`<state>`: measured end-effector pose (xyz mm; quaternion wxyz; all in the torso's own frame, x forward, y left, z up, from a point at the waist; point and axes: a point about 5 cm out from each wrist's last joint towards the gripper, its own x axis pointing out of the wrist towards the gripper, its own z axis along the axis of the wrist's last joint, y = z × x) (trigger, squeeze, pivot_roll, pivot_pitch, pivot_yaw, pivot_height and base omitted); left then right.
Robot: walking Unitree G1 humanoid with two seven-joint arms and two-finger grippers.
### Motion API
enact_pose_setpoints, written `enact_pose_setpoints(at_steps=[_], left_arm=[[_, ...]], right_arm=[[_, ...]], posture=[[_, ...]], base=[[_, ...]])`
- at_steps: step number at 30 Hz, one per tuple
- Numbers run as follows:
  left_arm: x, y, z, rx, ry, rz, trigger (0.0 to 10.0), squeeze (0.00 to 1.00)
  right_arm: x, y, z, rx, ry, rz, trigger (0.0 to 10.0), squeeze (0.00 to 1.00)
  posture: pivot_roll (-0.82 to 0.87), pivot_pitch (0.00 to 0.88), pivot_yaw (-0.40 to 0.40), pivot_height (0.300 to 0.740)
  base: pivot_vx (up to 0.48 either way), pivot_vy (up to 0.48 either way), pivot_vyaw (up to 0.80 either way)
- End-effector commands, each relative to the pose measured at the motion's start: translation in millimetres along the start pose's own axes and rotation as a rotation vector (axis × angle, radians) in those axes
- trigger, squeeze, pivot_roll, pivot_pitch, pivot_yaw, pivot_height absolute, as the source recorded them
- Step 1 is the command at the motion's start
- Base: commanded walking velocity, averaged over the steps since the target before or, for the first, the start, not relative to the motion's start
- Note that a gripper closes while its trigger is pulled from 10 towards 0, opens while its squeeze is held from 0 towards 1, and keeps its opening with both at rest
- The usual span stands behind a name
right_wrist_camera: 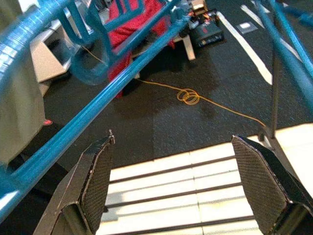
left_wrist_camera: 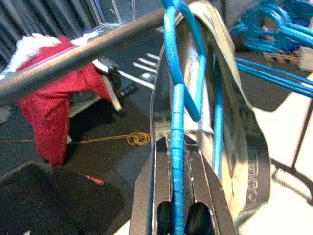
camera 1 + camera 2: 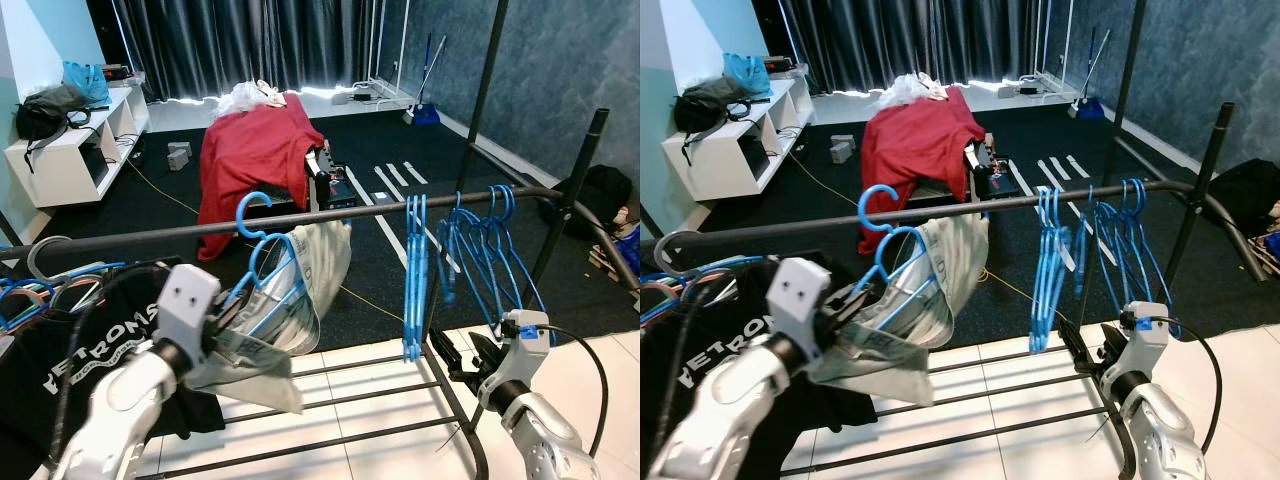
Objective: Hang hanger
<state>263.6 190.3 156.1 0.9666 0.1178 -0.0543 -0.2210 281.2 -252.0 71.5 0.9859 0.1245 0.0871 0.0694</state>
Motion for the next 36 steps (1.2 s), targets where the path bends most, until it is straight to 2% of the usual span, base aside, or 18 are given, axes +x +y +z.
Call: enact_pose_setpoints(at_steps=[1,6,8,11,15,16,17,21,23,24,29,36], left_arm=[[-11.4,7.5,-6,0.014,0.044,0.004,10.0,0.0],[-21.8,9.2,-22,0.032,0.122,0.022,10.0,0.0],[-30.9,12.3,-39,0.037,0.186,0.052,10.0,0.0],[-36.7,18.1,-46,0.024,0.215,0.081,10.0,0.0],[-36.5,20.7,-47,0.012,0.214,0.1,10.0,0.0],[-24.5,11.1,-43,-0.019,0.18,0.09,10.0,0.0],[-24.5,11.1,-43,-0.019,0.18,0.09,10.0,0.0],[4.8,-14.1,-38,-0.083,0.126,0.099,10.0,0.0],[4.8,-14.1,-38,-0.083,0.126,0.099,10.0,0.0],[17.1,-27.5,-36,-0.097,0.111,0.08,10.0,0.0],[26.1,-35.9,-36,-0.097,0.101,0.06,10.0,0.0],[36.4,-33.1,-34,-0.065,0.1,0.081,10.0,0.0]], right_arm=[[0.3,2.5,0,0.014,0.001,0.009,10.0,0.0],[0.3,1.8,0,0.013,0.002,0.008,10.0,0.0],[0.8,1.5,-1,0.001,0.013,0.016,10.0,0.0],[1.7,1.8,-1,-0.012,0.021,0.026,10.0,0.0],[2.3,2.1,-1,-0.022,0.024,0.033,10.0,0.0],[2.7,4.6,-1,-0.044,0.025,0.05,10.0,0.0],[2.7,4.6,-1,-0.044,0.025,0.05,10.0,0.0],[2.5,9.4,-1,-0.067,0.02,0.082,10.0,0.0],[2.5,9.4,-1,-0.067,0.02,0.082,10.0,0.0],[2.0,10.8,0,-0.066,0.013,0.091,10.0,0.0],[1.6,11.4,0,-0.054,0.007,0.089,10.0,0.0],[1.1,11.5,0,-0.044,0.001,0.087,10.0,0.0]], posture=[[-0.06,0.0,0.005,0.74],[-0.06,0.0,0.0,0.74],[-0.06,0.0,-0.012,0.74],[-0.06,0.0,-0.015,0.74],[-0.06,0.0,-0.014,0.74],[-0.07,0.0,-0.011,0.74],[-0.07,0.0,-0.011,0.74],[-0.08,0.0,-0.004,0.74],[-0.08,0.0,-0.004,0.74],[-0.08,0.0,-0.001,0.74],[-0.09,0.0,0.002,0.74],[-0.09,0.0,0.004,0.74]], base=[[-0.304,0.0,0.0],[-0.373,0.0,0.0],[-0.411,0.0,0.0],[-0.416,0.0,0.0],[-0.401,0.0,0.0],[-0.274,0.0,0.0],[-0.274,0.0,0.0],[0.0,0.0,0.0],[0.0,0.0,0.0],[0.0,0.0,0.0],[0.0,0.0,0.0],[0.0,0.0,0.0]])
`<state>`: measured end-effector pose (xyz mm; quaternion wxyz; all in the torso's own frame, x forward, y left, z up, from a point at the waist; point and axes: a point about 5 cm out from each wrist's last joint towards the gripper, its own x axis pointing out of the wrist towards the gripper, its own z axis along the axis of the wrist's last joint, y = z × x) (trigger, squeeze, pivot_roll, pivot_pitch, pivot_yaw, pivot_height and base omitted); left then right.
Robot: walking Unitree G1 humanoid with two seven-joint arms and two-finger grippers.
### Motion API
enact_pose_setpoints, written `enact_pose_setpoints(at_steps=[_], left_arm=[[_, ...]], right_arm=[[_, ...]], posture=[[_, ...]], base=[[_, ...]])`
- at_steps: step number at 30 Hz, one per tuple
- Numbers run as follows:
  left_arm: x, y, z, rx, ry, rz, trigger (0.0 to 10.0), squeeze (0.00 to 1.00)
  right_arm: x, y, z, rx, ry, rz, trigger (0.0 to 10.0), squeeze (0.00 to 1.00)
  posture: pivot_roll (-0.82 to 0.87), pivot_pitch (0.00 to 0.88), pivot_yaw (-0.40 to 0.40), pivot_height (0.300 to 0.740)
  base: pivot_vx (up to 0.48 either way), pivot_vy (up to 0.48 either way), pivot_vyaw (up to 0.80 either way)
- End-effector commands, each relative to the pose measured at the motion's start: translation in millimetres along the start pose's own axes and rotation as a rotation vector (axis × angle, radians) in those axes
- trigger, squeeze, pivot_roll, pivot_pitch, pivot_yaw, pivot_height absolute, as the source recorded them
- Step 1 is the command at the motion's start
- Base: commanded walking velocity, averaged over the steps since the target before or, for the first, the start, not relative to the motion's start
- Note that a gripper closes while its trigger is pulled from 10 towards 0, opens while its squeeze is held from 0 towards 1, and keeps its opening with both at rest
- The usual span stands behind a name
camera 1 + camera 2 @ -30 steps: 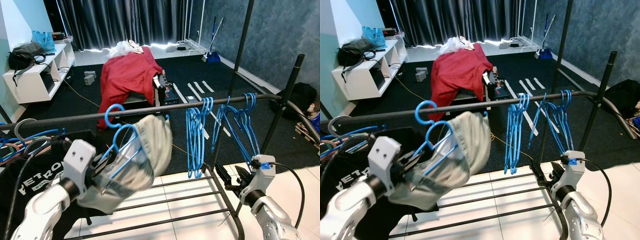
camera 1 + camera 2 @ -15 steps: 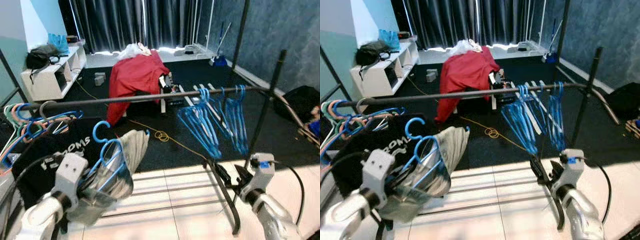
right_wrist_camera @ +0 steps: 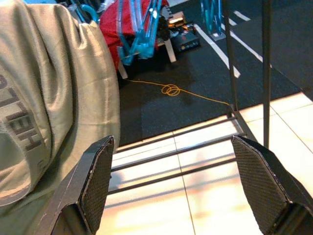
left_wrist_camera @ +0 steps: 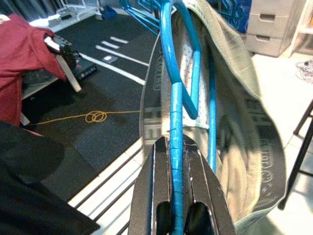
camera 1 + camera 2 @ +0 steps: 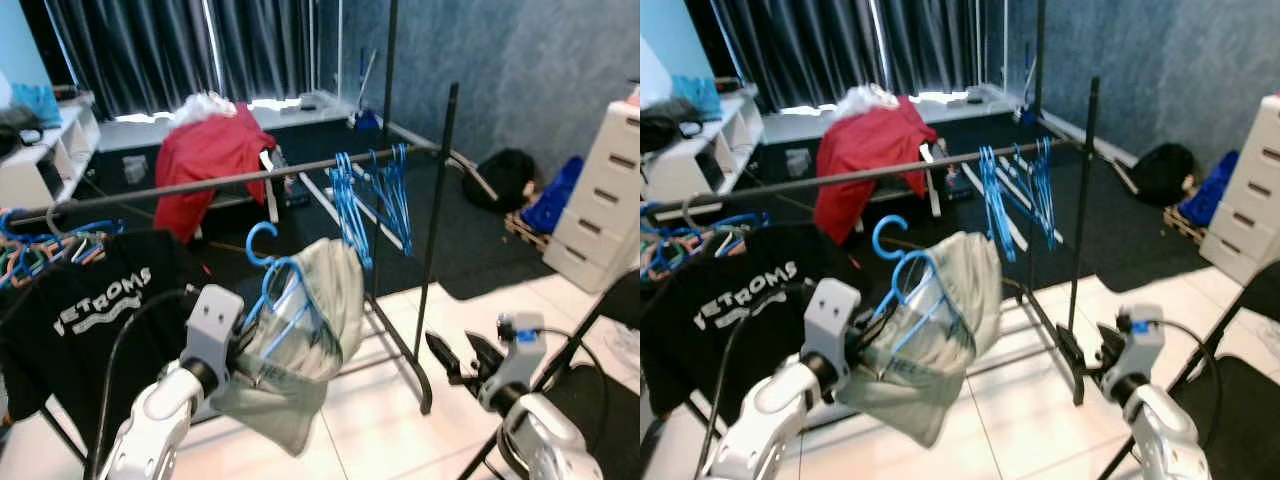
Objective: Hang hanger
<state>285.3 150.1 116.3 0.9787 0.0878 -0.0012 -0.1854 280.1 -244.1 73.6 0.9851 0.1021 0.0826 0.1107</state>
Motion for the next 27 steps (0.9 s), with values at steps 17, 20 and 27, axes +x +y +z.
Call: enact_pose_setpoints(at_steps=[17,20,27], left_arm=[[6.4,28.4,1,0.062,0.005,0.209,10.0,0.0],[3.4,39.7,-4,0.076,0.037,0.295,10.0,0.0],[-10.1,61.0,-21,0.03,0.115,0.459,10.0,0.0]], right_arm=[[-0.2,9.6,0,-0.004,-0.018,0.052,10.0,0.0],[-0.6,12.7,0,-0.021,-0.013,0.076,10.0,0.0],[-0.7,15.3,0,-0.052,-0.005,0.1,10.0,0.0]], posture=[[-0.08,0.0,0.01,0.74],[-0.08,0.0,0.013,0.74],[-0.08,0.0,0.015,0.74]], base=[[0.0,0.0,0.19],[0.0,0.0,0.8],[0.0,0.0,0.8]])
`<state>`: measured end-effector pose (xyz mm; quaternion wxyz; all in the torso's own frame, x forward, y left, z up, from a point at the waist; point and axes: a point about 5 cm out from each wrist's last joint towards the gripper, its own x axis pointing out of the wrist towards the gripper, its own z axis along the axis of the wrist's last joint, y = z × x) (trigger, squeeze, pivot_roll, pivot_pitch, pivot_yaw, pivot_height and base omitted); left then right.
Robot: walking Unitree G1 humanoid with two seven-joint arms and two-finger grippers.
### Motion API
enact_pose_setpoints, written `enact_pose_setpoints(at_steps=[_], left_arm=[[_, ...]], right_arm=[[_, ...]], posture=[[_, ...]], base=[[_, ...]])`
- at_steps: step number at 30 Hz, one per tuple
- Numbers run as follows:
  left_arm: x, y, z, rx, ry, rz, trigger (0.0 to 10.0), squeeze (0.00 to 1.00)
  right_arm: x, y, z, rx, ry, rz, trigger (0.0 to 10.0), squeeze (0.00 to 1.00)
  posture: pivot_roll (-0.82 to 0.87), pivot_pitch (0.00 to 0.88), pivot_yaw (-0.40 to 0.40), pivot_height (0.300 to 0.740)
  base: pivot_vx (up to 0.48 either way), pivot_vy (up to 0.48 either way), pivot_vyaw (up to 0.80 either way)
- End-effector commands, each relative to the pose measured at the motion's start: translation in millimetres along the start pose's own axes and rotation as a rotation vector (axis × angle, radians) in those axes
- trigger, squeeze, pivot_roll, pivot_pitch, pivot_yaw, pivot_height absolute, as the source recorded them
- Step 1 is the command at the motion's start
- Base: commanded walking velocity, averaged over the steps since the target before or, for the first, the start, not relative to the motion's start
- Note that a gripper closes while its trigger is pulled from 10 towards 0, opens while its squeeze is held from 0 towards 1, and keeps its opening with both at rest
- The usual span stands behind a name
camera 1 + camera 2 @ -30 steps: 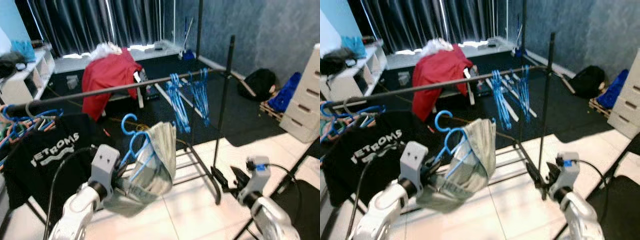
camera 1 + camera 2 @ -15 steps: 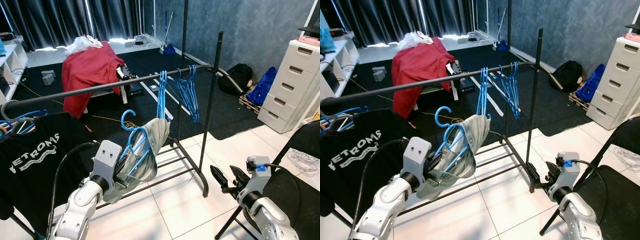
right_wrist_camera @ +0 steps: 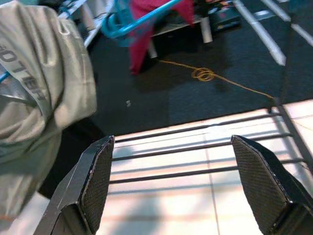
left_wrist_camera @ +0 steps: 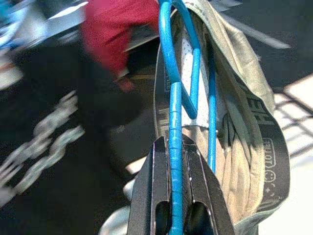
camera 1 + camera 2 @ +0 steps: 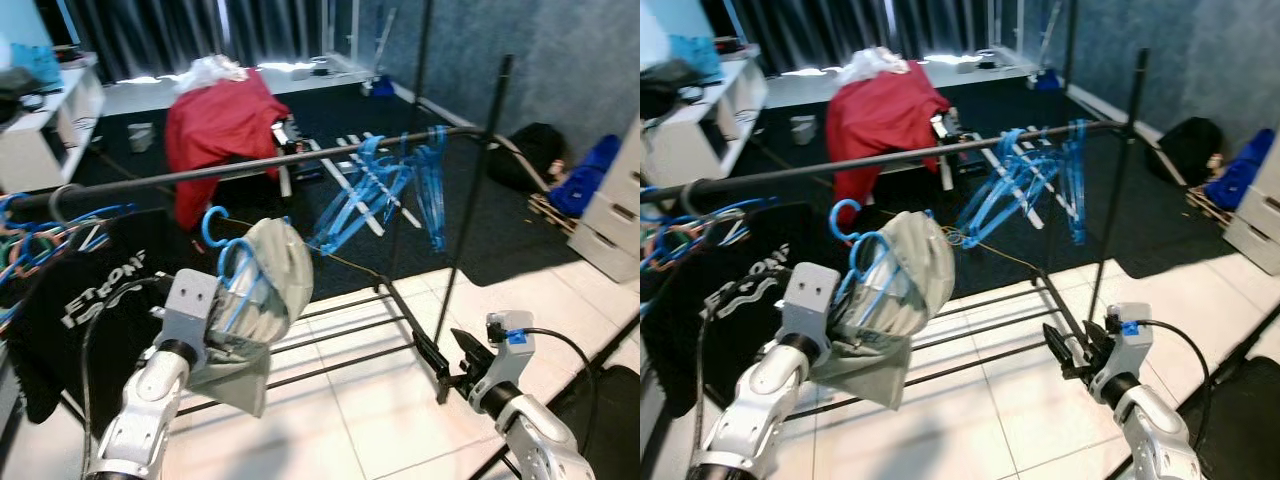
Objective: Hang hanger
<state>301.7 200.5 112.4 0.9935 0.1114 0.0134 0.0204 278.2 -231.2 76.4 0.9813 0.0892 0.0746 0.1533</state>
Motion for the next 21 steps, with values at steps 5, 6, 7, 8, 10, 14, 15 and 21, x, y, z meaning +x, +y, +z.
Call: enact_pose_setpoints(at_steps=[5,6,7,8,10,14,15,21], left_arm=[[-11.9,12.1,-22,-0.058,0.092,0.064,10.0,0.0],[-11.9,12.1,-22,-0.058,0.092,0.064,10.0,0.0],[-14.5,10.1,-25,-0.071,0.1,0.057,10.0,0.0],[-14.5,10.1,-25,-0.071,0.1,0.057,10.0,0.0],[-16.8,9.0,-27,-0.09,0.105,0.061,10.0,0.0],[-18.9,21.5,-24,-0.091,0.079,0.153,10.0,0.0],[-20.1,30.5,-23,-0.097,0.067,0.208,10.0,0.0],[-22.8,40.0,-26,-0.12,0.065,0.229,10.0,0.0]], right_arm=[[-1.5,5.2,-1,-0.03,0.007,0.043,10.0,0.0],[-1.5,5.2,-1,-0.03,0.007,0.043,10.0,0.0],[-1.2,6.4,-1,-0.035,0.011,0.053,10.0,0.0],[-1.2,6.4,-1,-0.035,0.011,0.053,10.0,0.0],[-0.4,8.8,-1,-0.044,0.016,0.072,10.0,0.0],[-0.2,9.7,-1,-0.048,0.018,0.08,10.0,0.0],[-0.4,9.9,-1,-0.05,0.019,0.082,10.0,0.0],[-0.4,9.6,-1,-0.05,0.021,0.089,10.0,0.0]], posture=[[-0.07,0.0,0.009,0.74],[-0.07,0.0,0.009,0.74],[-0.07,0.0,0.007,0.74],[-0.07,0.0,0.007,0.74],[-0.07,0.0,0.006,0.74],[-0.07,0.0,0.006,0.74],[-0.07,0.0,0.006,0.74],[-0.06,0.0,-0.002,0.74]], base=[[0.0,0.0,0.8],[0.0,0.0,0.8],[0.0,0.0,0.8],[0.0,0.0,0.8],[0.0,0.0,0.8],[0.0,0.0,0.8],[0.0,0.0,0.8],[0.0,0.0,0.8]])
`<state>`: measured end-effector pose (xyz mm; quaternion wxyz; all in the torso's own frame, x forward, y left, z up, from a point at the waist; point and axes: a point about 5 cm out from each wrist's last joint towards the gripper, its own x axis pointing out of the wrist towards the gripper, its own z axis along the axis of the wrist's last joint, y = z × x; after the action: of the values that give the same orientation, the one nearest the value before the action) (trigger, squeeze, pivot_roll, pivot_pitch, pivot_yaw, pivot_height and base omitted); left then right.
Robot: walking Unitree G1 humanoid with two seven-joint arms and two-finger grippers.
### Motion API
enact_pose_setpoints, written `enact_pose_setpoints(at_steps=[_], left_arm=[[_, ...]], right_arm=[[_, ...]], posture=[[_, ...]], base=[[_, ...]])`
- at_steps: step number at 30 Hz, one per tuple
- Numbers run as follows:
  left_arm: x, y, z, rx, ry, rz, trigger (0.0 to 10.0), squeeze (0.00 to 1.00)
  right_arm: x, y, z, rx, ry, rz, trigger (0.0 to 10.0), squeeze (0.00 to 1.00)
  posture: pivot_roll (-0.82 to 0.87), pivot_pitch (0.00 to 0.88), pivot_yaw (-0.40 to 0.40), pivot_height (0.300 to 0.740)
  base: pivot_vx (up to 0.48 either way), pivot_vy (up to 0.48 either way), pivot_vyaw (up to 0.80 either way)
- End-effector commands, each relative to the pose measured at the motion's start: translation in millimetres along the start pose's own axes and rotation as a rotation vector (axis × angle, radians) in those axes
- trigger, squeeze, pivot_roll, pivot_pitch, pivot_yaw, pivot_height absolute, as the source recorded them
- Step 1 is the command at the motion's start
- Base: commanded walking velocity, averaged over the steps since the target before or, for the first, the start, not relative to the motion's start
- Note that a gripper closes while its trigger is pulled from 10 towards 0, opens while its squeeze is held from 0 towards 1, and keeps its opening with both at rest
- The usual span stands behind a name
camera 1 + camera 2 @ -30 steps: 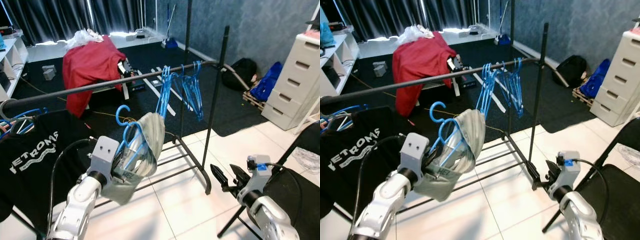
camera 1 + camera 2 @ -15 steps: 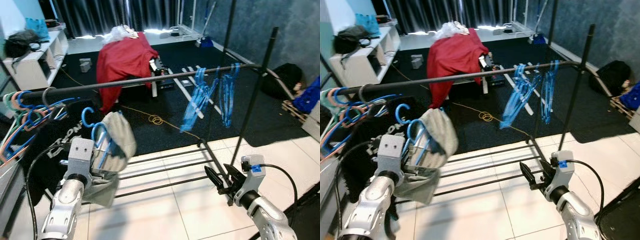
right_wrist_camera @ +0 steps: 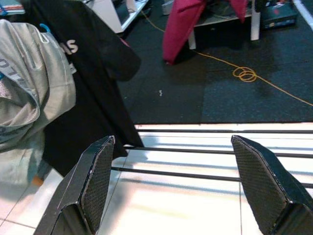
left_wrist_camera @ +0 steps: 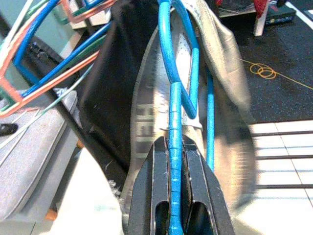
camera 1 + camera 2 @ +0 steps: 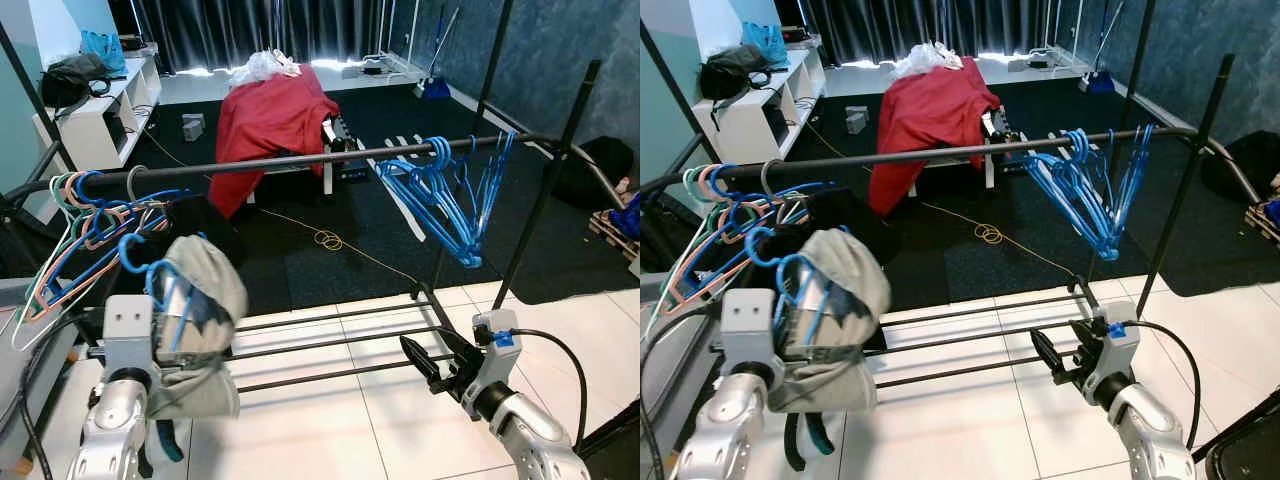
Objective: Hang hanger
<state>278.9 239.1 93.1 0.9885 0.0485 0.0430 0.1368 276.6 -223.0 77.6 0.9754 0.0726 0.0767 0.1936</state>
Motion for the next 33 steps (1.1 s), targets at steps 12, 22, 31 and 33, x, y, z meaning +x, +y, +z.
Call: enact_pose_setpoints(at_steps=[12,22,31,33], left_arm=[[-1.7,-0.6,3.0,0.019,-0.034,-0.032,10.0,0.0],[-0.4,1.3,2.5,0.043,-0.029,-0.025,10.0,0.0],[-0.9,4.6,2.5,0.047,-0.028,-0.046,10.0,0.0],[-2.1,2.7,1.3,0.088,-0.023,-0.121,10.0,0.0]], right_arm=[[-1.1,2.1,-0.8,-0.016,0.005,0.022,10.0,0.0],[-0.8,4.1,-0.5,-0.011,-0.003,0.03,10.0,0.0],[-0.5,6.5,-0.5,-0.02,0.0,0.045,10.0,0.0],[-0.2,7.4,-0.6,-0.023,0.001,0.051,10.0,0.0]], posture=[[-0.06,0.0,-0.001,0.74],[-0.06,0.0,0.004,0.74],[-0.06,0.0,0.006,0.74],[-0.06,0.0,0.005,0.74]], base=[[0.056,-0.131,0.8],[0.0,0.0,0.8],[0.0,0.0,0.8],[0.0,0.0,0.8]])
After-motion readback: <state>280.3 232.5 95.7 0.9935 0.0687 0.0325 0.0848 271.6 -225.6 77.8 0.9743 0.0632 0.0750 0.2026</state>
